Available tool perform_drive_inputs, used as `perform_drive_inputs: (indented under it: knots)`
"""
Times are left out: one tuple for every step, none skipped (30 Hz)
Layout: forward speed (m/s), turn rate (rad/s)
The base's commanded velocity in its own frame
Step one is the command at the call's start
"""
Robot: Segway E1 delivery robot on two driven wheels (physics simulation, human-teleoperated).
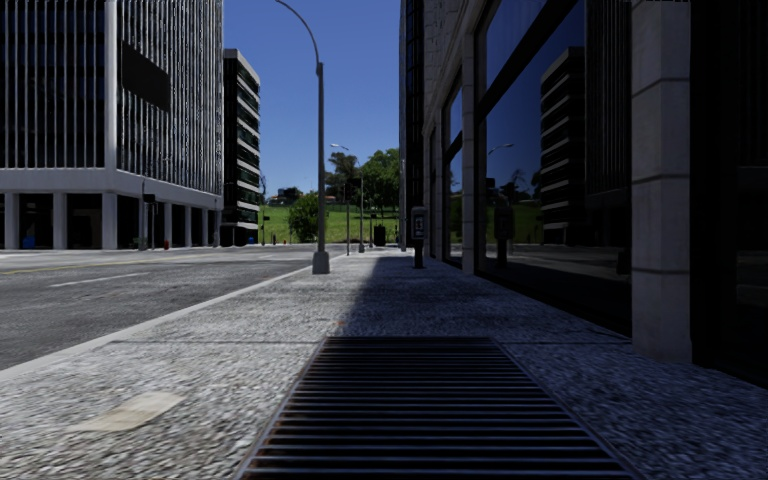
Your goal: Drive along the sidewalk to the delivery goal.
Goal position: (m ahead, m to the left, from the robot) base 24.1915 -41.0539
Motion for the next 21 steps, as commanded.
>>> perform_drive_inputs:
  knots:
    - [2.0,0.0]
    - [2.0,0.0]
    - [2.0,0.0]
    - [2.0,0.0]
    - [2.0,0.0]
    - [2.0,0.0]
    - [2.0,0.0]
    - [2.0,0.0]
    - [2.0,0.0]
    - [2.0,0.0]
    - [2.0,0.0]
    - [2.0,0.0]
    - [2.0,0.0]
    - [2.0,0.0]
    - [2.0,0.0]
    - [2.0,0.0]
    - [2.0,0.0]
    - [2.0,0.0]
    - [2.0,0.0]
    - [2.0,0.0]
    - [2.0,0.0]
